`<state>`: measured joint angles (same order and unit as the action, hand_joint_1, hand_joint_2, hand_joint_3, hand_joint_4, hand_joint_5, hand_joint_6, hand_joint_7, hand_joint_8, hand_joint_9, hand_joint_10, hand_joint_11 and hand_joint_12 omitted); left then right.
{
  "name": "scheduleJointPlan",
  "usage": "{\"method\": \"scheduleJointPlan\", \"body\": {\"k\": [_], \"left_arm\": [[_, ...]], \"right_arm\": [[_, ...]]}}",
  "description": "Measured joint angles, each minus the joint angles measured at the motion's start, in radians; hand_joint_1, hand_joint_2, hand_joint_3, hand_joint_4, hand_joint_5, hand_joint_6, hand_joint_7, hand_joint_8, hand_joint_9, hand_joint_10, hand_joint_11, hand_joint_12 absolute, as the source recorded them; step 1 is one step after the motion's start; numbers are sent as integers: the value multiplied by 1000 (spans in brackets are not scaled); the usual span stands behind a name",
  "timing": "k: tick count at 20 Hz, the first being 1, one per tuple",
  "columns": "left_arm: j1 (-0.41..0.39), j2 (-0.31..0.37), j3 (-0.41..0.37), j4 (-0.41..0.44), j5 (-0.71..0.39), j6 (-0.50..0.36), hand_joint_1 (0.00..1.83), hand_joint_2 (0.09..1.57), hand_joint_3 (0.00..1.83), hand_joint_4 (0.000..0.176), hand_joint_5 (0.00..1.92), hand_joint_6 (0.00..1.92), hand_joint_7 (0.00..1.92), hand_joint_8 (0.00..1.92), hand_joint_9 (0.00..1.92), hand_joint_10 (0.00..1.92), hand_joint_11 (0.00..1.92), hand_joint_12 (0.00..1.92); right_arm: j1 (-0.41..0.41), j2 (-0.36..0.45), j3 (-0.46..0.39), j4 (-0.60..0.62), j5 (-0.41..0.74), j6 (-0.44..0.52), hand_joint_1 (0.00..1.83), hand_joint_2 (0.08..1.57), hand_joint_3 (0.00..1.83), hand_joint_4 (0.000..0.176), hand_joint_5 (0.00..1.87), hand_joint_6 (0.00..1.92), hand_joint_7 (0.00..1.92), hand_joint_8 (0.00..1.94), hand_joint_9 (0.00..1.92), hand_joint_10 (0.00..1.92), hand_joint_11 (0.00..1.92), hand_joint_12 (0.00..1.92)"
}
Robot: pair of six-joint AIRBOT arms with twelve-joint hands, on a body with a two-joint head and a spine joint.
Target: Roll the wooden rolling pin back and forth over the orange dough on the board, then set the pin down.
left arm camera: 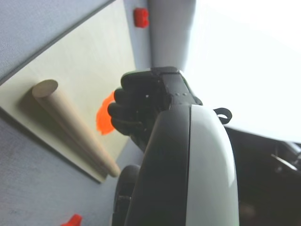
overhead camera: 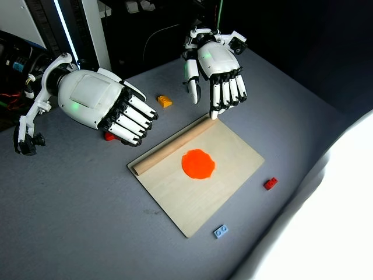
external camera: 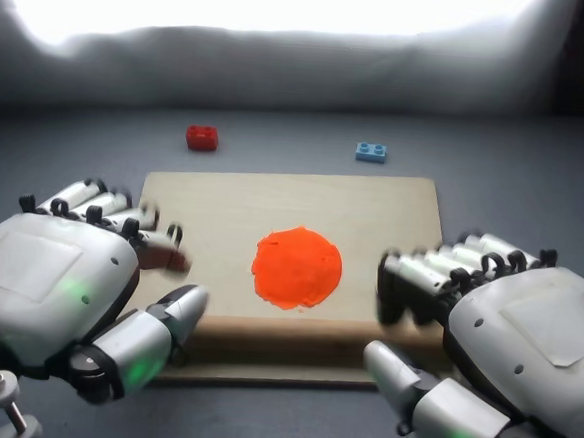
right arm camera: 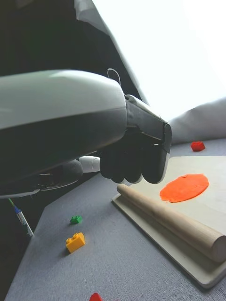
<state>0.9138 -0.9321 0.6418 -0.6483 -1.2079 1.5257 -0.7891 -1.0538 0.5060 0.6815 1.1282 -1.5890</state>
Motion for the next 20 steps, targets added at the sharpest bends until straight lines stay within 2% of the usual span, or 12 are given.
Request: {"method": "scheduleJointPlan", "body": {"k": [4, 6, 10, 15, 20], "left_arm": [[-25, 0, 0, 3, 5, 15, 0, 1539, 31, 0, 0, 0, 21, 6, 11, 4, 5, 3], [-42, 2, 0, -5, 53, 29, 0, 1545, 30, 0, 9, 3, 25, 6, 14, 4, 9, 6], [-33, -1, 0, 0, 124, 44, 0, 1519, 13, 0, 2, 1, 23, 6, 11, 4, 14, 6], [35, -43, 14, -26, 65, 35, 0, 1484, 0, 0, 0, 0, 0, 0, 0, 0, 0, 0], [86, -87, 40, -32, -5, 5, 0, 1330, 0, 0, 2, 1, 9, 3, 0, 0, 14, 7]], "right_arm": [[0, -5, 2, 35, 10, -11, 0, 1496, 93, 0, 43, 17, 44, 10, 0, 0, 0, 0], [0, -25, 19, 63, 13, -10, 0, 1485, 84, 0, 56, 22, 53, 12, 15, 6, 0, 0], [0, -66, 64, 52, 18, 57, 0, 1481, 75, 0, 51, 18, 47, 7, 9, 3, 0, 0], [-1, -88, 131, -5, -54, 218, 0, 1495, 73, 0, 37, 10, 43, 9, 9, 4, 0, 0], [-1, -154, 189, -27, -100, 232, 0, 1394, 20, 0, 52, 15, 52, 9, 0, 0, 0, 0]]}}
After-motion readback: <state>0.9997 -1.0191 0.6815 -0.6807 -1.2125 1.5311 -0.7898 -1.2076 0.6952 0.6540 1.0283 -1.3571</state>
